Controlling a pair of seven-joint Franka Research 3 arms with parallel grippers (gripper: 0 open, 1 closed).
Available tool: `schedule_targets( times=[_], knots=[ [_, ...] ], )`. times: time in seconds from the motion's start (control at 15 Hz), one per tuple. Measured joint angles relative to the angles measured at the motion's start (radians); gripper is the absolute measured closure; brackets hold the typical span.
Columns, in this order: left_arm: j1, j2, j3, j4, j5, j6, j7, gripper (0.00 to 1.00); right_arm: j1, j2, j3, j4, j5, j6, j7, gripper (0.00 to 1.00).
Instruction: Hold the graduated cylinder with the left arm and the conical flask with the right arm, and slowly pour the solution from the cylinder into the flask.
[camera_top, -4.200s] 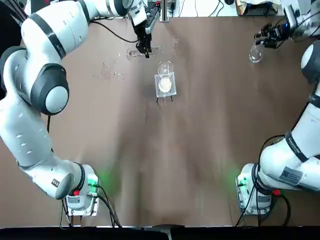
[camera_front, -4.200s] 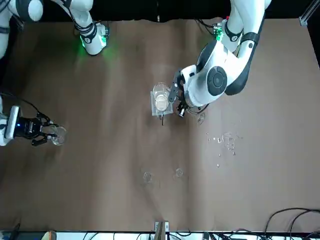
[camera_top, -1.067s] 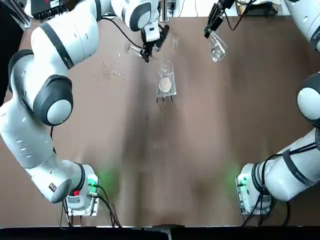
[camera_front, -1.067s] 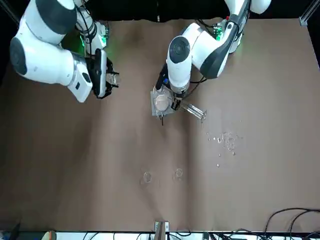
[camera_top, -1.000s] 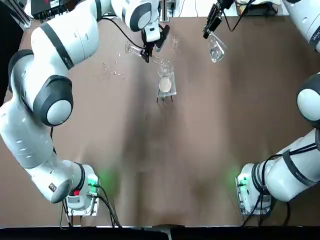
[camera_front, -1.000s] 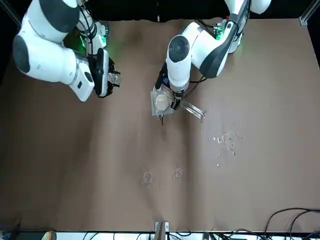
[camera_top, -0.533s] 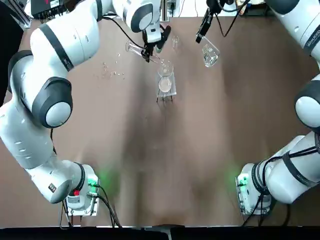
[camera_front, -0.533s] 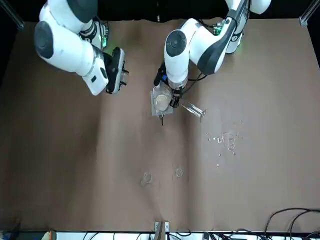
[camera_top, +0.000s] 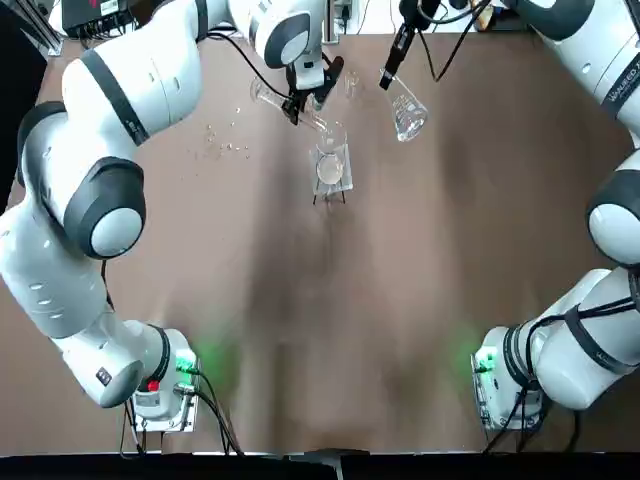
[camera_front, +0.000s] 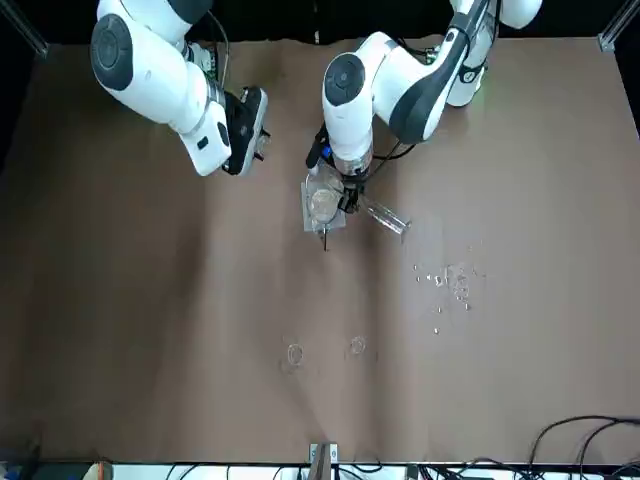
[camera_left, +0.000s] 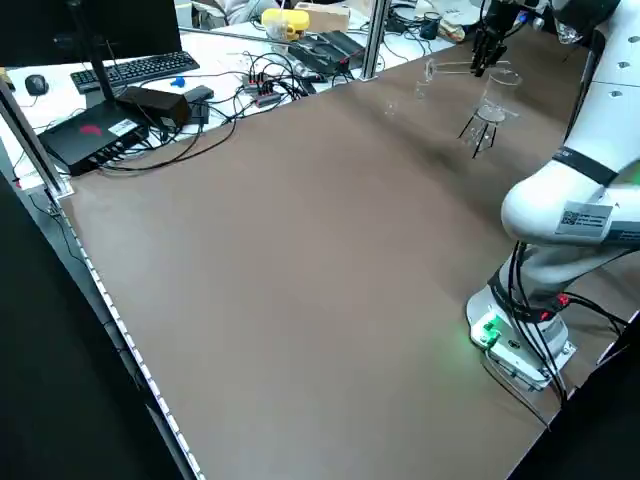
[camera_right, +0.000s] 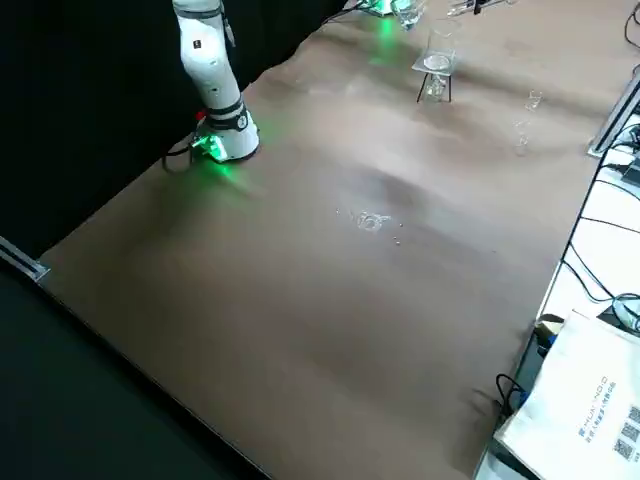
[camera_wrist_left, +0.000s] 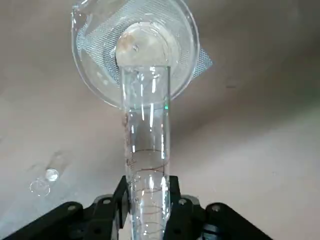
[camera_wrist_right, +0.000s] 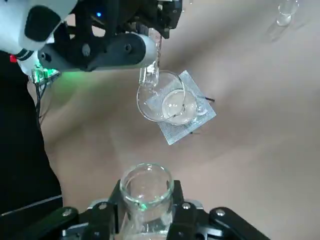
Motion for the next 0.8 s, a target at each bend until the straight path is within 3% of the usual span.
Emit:
schedule_targets(
  times=[0.53, 0.8],
  knots=[
    [-0.005, 0.000, 0.000, 0.000, 0.035, -0.010, -0.007, 0.66, 0.026, 0.002, 0.000, 0.006, -0.011, 0.000, 0.105, 0.61],
    [-0.012, 0.000, 0.000, 0.000, 0.053, -0.025, -0.022, 0.66, 0.031, 0.007, 0.001, 0.008, -0.080, -0.001, 0.107, 0.61]
  ],
)
